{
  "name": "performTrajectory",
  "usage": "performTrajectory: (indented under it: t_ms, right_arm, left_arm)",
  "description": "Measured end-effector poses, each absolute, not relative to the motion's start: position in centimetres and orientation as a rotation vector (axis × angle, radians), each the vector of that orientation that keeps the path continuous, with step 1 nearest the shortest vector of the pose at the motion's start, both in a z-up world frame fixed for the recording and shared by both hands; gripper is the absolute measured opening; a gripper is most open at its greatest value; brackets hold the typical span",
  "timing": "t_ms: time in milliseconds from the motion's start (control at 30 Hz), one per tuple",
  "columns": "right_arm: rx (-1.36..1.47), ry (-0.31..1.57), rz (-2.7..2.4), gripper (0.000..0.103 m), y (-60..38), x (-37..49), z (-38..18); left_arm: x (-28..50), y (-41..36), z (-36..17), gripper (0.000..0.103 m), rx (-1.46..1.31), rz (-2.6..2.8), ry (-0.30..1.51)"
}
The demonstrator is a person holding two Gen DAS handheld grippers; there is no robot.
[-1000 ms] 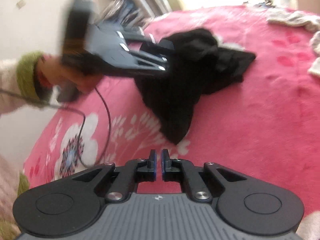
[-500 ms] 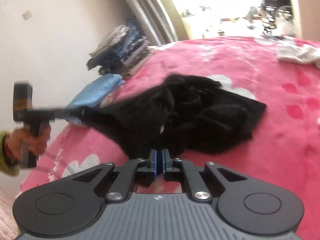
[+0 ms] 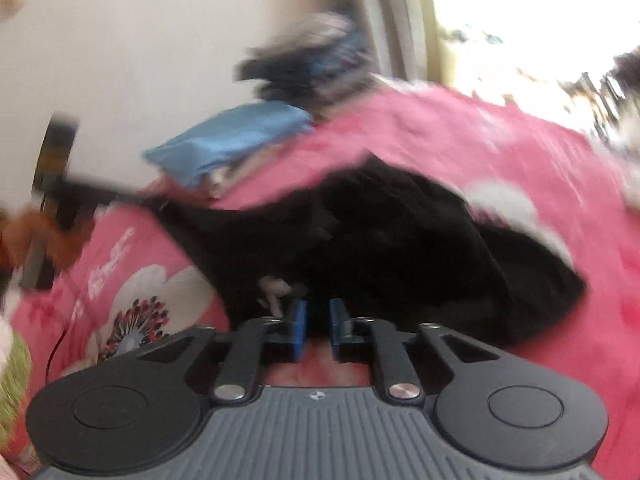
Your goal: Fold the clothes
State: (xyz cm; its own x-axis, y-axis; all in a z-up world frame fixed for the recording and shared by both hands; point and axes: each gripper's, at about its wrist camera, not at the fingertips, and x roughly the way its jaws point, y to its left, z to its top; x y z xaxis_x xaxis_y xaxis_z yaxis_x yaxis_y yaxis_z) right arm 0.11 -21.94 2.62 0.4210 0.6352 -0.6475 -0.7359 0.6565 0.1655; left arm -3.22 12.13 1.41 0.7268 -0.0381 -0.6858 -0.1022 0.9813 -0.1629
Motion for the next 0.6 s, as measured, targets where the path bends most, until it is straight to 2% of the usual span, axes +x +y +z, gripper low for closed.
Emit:
performTrajectory:
  t_ms: [33,67,267,400,467,600]
  right_arm:
    - [-0.177,0.707,0.892,0.039,-20.9,0.0,3.1]
    - [-0.180,0.673,0.920,0.043,-19.8,0.0,3.5]
    - [-0.258,0.510,1.009,0.049,-15.2,0.9,4.5]
    - [-0.376,0.396,1.052,0.054,-14.9,3.7,6.0]
    - [-0.422,0.399,1.084,0.058,-14.3,5.5,6.6]
    - [-0.343,0.508,1.271,0.058,-12.7,8.4,7.5]
  left_arm:
    - [-3.1,11.8,2.5,0.004,-0.195,0.017,0.721]
    - [-2.9,11.3,3.4,0.004,-0.195,-0.002,0.689]
    - [-3.1,9.1,6.8,0.004,-0.198,-0.105,0.552]
    - [-3.4,8.5,7.3,0.004,-0.165,-0.156,0.527]
    - [-3.6,8.3,7.3,0.004,-0.143,-0.169,0.521]
    - [-3.9,8.1,7.2,0.004,-0.126,-0.175,0.507]
